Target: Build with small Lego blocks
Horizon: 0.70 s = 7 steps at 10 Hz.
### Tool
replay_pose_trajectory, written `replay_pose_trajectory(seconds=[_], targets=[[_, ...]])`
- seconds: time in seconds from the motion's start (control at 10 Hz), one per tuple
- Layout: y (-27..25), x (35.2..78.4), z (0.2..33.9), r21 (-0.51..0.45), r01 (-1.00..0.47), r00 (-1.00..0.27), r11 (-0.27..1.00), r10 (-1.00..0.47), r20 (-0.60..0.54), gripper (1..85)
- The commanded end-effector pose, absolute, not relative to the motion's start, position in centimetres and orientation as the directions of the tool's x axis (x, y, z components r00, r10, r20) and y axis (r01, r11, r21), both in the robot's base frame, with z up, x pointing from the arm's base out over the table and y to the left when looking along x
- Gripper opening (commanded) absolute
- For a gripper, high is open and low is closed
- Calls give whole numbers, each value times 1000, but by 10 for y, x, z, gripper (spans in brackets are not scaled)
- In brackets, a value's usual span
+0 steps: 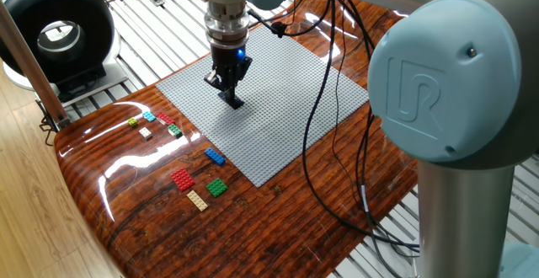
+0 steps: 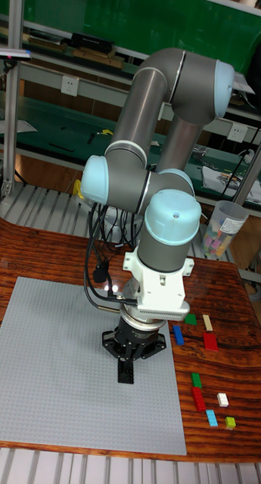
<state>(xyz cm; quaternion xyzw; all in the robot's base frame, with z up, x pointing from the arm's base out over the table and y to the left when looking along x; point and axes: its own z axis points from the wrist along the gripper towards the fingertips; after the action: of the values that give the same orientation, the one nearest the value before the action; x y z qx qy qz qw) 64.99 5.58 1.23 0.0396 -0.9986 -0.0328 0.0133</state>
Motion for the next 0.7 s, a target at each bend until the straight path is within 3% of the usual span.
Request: replay_pose_trajectory(seconds=[0.0,0.6], targets=[[61,657,15,76,-66,-997,995,-68,20,10],[61,659,1,76,-71,-997,995,-72,12,10]])
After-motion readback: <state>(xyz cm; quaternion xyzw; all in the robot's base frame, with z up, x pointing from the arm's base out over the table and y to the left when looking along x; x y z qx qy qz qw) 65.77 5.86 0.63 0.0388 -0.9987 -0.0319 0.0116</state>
